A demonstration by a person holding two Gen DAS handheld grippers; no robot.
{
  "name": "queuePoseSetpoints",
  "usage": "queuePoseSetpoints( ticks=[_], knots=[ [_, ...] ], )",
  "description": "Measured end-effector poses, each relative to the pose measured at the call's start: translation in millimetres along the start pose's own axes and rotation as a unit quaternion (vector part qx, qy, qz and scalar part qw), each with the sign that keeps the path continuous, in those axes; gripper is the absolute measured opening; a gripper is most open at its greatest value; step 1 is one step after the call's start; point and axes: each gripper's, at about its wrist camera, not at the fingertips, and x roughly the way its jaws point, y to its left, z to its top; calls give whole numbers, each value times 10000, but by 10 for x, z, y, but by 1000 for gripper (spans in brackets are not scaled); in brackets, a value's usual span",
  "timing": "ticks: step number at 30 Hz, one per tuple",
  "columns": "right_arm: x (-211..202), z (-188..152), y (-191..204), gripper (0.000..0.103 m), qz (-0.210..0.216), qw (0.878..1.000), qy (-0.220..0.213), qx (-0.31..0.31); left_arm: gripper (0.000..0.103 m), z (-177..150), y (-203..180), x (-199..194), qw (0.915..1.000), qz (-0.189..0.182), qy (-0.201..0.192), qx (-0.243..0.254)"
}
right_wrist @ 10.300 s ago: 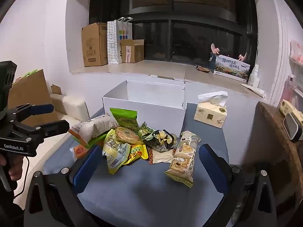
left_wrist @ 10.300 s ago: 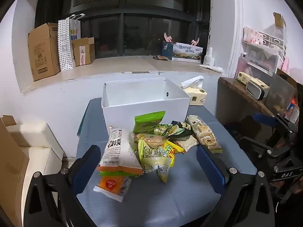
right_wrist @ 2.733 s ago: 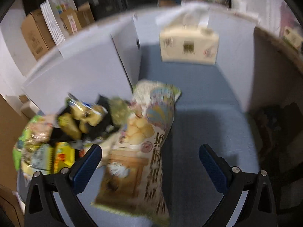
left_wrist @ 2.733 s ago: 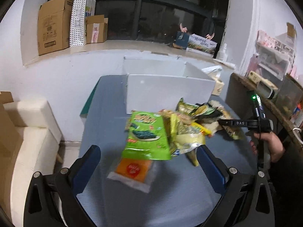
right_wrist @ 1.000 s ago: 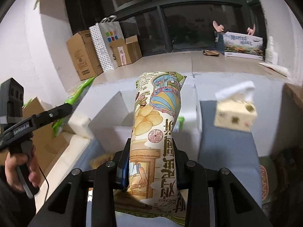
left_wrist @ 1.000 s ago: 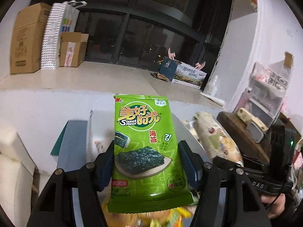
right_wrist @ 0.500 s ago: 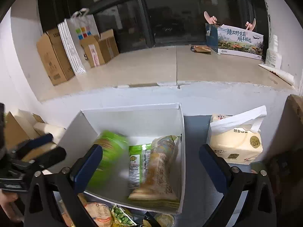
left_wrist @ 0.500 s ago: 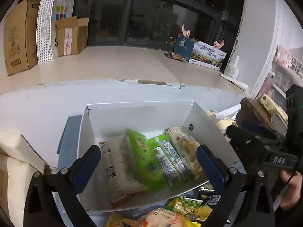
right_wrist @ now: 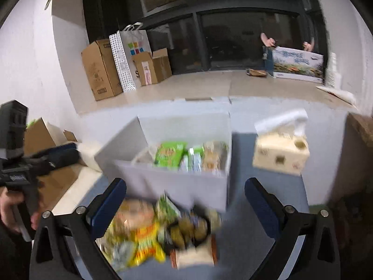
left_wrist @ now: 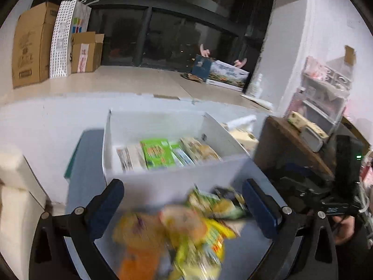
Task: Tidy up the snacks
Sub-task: 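Grasp yellow chip bag with left tool while right tool grasps black-yellow chip bag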
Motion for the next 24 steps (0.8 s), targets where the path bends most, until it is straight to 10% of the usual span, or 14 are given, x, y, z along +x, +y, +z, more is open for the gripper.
queuePoseSetpoints(
  ticks=[10,24],
  knots=[
    [-120,-721,-9,103,157,9990,281,323,103,-678,-163,-357,9996,-79,239,-104],
    [656,-538,52,103,354,9957,766,377,103,-1000,-220,-357,9986,-30,519,25]
  ],
)
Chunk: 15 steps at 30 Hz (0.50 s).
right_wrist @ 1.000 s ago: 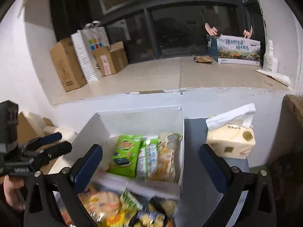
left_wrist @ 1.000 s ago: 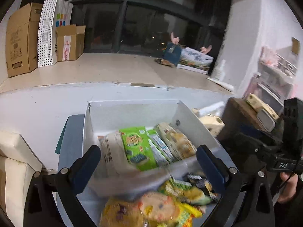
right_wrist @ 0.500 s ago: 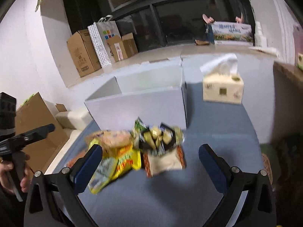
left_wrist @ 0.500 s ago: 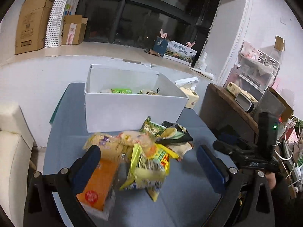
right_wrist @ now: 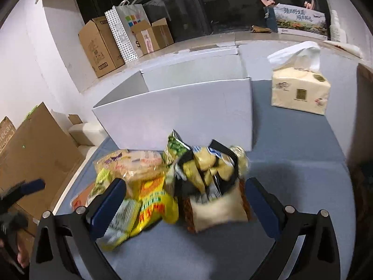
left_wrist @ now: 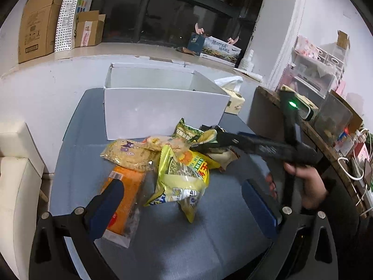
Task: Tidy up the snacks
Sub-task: 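Grasp yellow chip bag with left tool while right tool grasps black-yellow chip bag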
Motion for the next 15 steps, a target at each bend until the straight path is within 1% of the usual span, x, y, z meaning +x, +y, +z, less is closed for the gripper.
queuePoseSetpoints(
  ticks=[4,6,10,11,12,14,15],
  knots=[
    [268,41,-32,103,-117,9993,343,37,103,-7,-39,32,10000,6,50,75],
    [327,45,-33,103,-227,9991,356,22,103,-9,-58,41,9999,10,45,121],
    [420,57,-72,102,-284,9982,518,94,103,-18,-86,105,9998,18,124,167],
    [425,52,-79,89,-304,9981,531,102,103,-23,-93,123,9997,8,149,177],
    [431,54,-83,82,-369,9978,546,78,103,-28,-101,143,9997,-3,164,186],
    [377,40,-99,76,-365,9979,525,81,103,-38,-125,191,9995,-3,221,213],
    [306,26,-99,75,-319,9983,471,94,103,-41,-143,227,9994,-39,249,257]
  ],
)
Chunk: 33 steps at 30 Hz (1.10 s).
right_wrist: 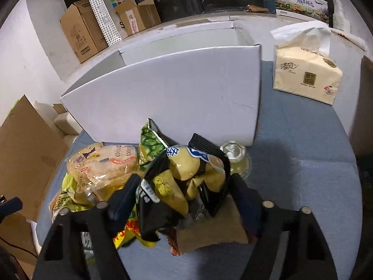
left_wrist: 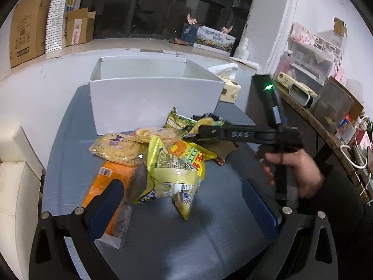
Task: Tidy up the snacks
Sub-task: 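Grasp yellow chip bag with left tool while right tool grasps black-yellow chip bag, then drop both chip bags into the white box and open both tools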
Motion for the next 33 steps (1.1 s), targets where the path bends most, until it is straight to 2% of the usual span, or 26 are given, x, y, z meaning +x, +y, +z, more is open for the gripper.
queuePoseSetpoints(
  ticks=[7,11,16,17,18,19,21,23,28,33],
  knots=[
    [-722,-150,-35,74,221,9972,-710,69,103,43,-52,448,9990,-49,395,223],
    [-1191,-256,-69,74,339,9928,-1138,150,103,72,-61,744,9968,146,689,383],
    [-1512,-386,-80,74,242,9908,-1332,73,101,72,-43,863,9956,141,810,460],
    [-1540,-412,-89,74,248,9903,-1360,103,93,71,-38,853,9958,134,781,463],
    [-1546,-427,-85,74,259,9903,-1359,108,71,67,-20,839,9957,188,778,463],
    [-1539,-447,-74,74,259,9906,-1340,100,70,61,3,831,9958,192,780,430],
    [-1527,-474,-71,74,275,9911,-1300,117,61,54,70,750,9973,57,687,246],
    [-1515,-503,-23,74,289,9915,-1270,48,58,42,113,627,9984,-9,547,130],
    [-1555,-482,61,74,293,9903,-1357,-62,58,120,132,111,9997,-226,-58,-6],
    [-1528,-283,152,75,339,9890,-1432,-169,58,533,250,-231,9968,-335,-721,-85]
  ],
)
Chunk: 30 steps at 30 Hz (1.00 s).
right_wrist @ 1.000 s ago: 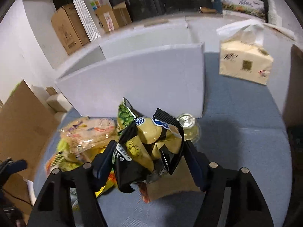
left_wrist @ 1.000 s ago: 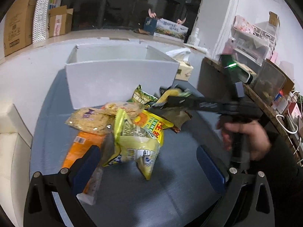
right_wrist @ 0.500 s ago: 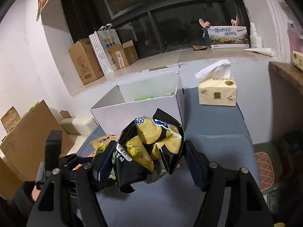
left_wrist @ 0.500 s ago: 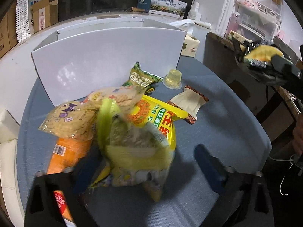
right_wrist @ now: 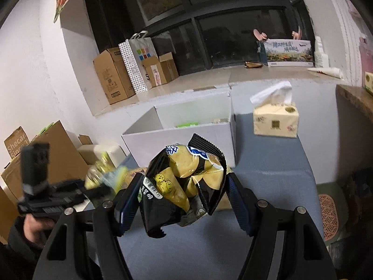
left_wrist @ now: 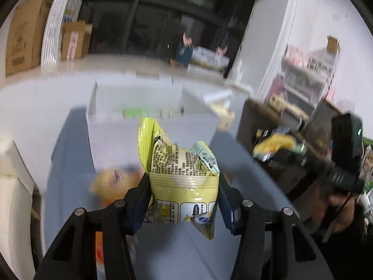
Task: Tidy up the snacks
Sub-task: 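Drop both chip bags into the white box and open both tools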
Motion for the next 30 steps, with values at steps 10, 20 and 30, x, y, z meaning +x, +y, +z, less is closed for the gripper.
queuePoseSetpoints(
  ticks=[10,20,30],
  knots=[
    [955,1082,59,75,-173,9989,32,-433,58,1350,449,708,9988,362,-330,11],
    [1871,1369,-59,94,-458,9922,747,-890,103,1482,719,1406,9957,868,283,-145],
    [1603,1310,-41,95,-587,9939,469,-807,103,1310,768,1065,9968,773,125,-163]
  ],
)
